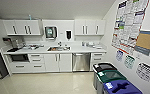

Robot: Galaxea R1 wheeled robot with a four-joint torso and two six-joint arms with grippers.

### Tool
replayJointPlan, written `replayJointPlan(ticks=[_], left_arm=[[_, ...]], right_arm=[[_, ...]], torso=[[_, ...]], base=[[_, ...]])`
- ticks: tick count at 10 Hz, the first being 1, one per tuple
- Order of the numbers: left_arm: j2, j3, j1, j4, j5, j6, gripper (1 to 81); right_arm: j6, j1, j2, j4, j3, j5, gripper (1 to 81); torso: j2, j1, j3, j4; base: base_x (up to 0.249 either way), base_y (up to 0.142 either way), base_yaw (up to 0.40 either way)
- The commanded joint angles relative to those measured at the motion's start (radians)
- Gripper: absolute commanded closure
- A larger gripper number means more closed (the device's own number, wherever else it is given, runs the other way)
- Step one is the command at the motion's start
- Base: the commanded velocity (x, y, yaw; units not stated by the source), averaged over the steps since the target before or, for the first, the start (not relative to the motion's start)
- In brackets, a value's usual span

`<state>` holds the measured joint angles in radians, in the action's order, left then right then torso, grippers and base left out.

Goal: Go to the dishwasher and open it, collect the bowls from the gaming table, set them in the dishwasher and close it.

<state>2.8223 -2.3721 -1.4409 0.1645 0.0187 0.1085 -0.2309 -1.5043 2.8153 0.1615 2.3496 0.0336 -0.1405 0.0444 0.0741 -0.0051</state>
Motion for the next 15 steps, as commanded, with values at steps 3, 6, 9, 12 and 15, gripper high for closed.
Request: replayJointPlan(ticks=[3, 6, 9, 12, 15], left_arm=[[-0.01, 0.008, 0.059, 0.01, -0.043, -0.001, 1.0], [-0.012, 0.013, 0.059, 0.01, -0.045, -0.001, 1.0], [-0.012, 0.013, 0.059, 0.01, -0.045, -0.001, 1.0], [-0.012, 0.013, 0.059, 0.01, -0.045, -0.001, 1.0], [-0.012, 0.013, 0.058, 0.01, -0.045, -0.001, 1.0]], right_arm=[[0.004, 0.06, -0.011, -0.003, -0.015, -0.043, 1.0], [0.005, 0.06, -0.011, -0.003, -0.015, -0.044, 1.0], [0.005, 0.06, -0.011, -0.002, -0.014, -0.044, 1.0], [0.005, 0.06, -0.011, -0.002, -0.012, -0.043, 1.0], [0.005, 0.06, -0.011, -0.002, -0.012, -0.044, 1.0]], torso=[[0.0, 0.0, 0.0, 0.0], [0.0, 0.0, 0.0, 0.0], [0.0, 0.0, 0.0, 0.0], [0.0, 0.0, 0.0, 0.0], [0.0, 0.0, 0.0, 0.0]], base=[[0.149, 0.0, 0.0], [0.144, 0.0, 0.0], [0.129, 0.0, 0.0], [0.124, 0.0, 0.0], [0.1, 0.0, 0.0]])
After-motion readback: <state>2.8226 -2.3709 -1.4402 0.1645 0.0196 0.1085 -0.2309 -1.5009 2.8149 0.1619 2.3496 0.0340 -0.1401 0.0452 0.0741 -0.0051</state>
